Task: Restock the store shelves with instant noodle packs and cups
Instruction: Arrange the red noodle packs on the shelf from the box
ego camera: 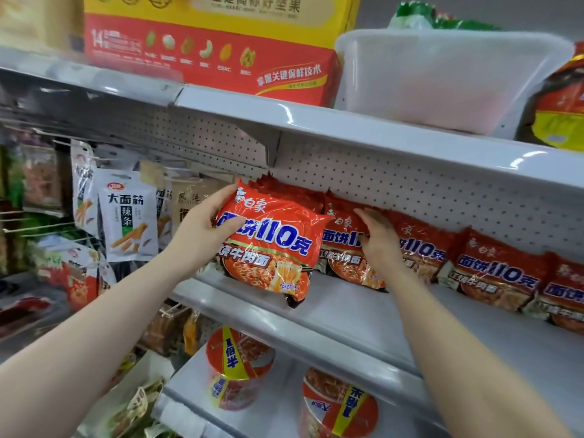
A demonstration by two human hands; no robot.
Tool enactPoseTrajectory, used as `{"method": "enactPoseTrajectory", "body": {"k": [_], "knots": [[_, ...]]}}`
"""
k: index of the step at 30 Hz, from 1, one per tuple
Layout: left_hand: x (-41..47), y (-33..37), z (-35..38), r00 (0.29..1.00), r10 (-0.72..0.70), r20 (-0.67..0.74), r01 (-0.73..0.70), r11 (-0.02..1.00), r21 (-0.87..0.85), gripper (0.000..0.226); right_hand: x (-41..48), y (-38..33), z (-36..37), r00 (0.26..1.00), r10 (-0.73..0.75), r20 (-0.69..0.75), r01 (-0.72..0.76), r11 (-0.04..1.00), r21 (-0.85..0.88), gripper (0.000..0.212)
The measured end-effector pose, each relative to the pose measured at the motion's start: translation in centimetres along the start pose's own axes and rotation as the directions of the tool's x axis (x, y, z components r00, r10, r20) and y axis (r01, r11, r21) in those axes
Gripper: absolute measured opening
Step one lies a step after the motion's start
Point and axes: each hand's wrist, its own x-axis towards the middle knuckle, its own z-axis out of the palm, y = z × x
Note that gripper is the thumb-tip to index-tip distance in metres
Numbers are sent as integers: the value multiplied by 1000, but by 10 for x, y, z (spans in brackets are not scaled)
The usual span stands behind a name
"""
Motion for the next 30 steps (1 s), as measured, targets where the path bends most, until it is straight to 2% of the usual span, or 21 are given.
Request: {"method": "enactPoseTrajectory", "body": {"k": [3,6,9,12,16,21,27,30], "knots": [[5,-1,2,999,19,33,-19,1000,-19,58,-9,-4,-7,999,42,-7,-42,997,58,61],[8,0,4,997,36,61,-34,999,-39,58,-23,-18,-22,993,59,-101,-48,993,104,49],[8,4,9,996,43,83,-37,996,-77,58,-45,-42,-37,982,99,-161,-60,971,232,39],[6,6,16,993,66,96,-57,994,-92,60,-76,-71,-47,980,147,-137,-90,930,356,35],[-1,8,34,988,94,119,-77,987,-142,60,-118,-104,-57,965,260,-13,-219,837,501,48],[-19,8,63,967,129,221,-92,981,-173,62,-153,-110,-65,921,386,-57,-303,798,521,62],[-40,20,101,928,128,350,-87,988,-131,64,-171,-82,-85,844,524,-114,-416,774,478,55],[-35,25,119,884,106,455,-82,994,-71,82,-165,-62,-91,822,551,-146,-441,777,449,52]]}}
